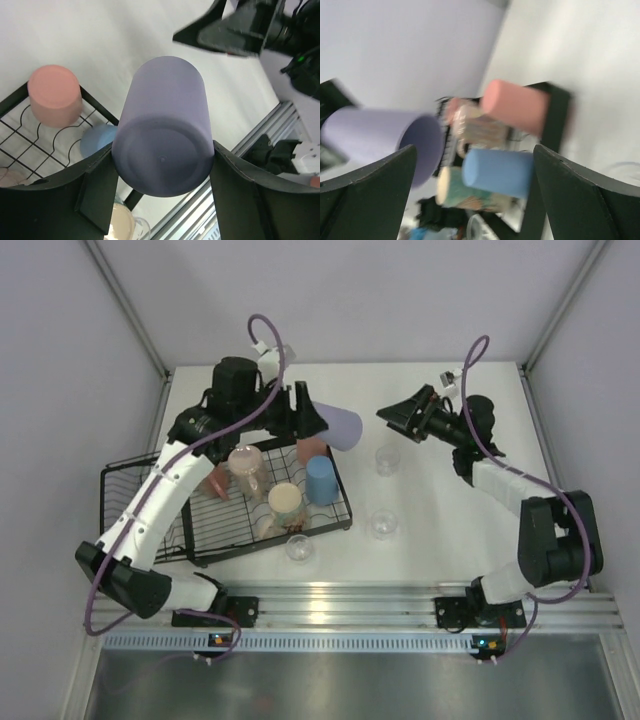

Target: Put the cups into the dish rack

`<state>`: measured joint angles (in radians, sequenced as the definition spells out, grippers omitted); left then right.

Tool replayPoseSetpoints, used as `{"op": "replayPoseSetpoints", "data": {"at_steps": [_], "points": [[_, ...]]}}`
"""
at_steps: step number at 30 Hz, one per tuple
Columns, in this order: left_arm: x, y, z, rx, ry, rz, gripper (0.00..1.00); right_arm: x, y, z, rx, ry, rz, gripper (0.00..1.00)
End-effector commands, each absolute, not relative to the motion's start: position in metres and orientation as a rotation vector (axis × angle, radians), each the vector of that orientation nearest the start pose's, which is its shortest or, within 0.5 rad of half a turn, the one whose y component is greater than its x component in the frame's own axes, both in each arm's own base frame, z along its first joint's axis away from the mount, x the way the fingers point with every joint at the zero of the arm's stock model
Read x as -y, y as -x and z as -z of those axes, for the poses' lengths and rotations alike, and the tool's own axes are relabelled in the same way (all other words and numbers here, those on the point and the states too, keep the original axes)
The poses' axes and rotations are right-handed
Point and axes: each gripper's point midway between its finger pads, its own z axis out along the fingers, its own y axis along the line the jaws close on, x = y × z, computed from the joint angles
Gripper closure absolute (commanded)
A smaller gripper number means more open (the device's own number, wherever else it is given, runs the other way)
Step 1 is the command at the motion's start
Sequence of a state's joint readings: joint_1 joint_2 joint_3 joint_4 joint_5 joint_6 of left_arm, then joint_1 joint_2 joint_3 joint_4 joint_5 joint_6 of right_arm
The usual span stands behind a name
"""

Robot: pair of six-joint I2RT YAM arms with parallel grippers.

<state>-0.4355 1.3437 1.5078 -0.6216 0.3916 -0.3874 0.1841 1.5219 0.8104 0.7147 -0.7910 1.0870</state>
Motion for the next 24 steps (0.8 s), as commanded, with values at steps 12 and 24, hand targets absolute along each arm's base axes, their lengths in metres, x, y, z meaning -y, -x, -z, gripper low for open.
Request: {"op": "replayPoseSetpoints", "data": {"at_steps": [12,24], "points": [[0.26,-0.248,-0.299,-2.245,-0.678,0.602,1.0,-0.157,-0.392,-0.219,-1.988,-0.139,-1.009,0.01],[0.267,-0.218,-0.252,-2.366,-0.803,0.479,1.0,-0.148,-0.39,-0.224,-1.971,-0.117,-0.939,0.01]]}}
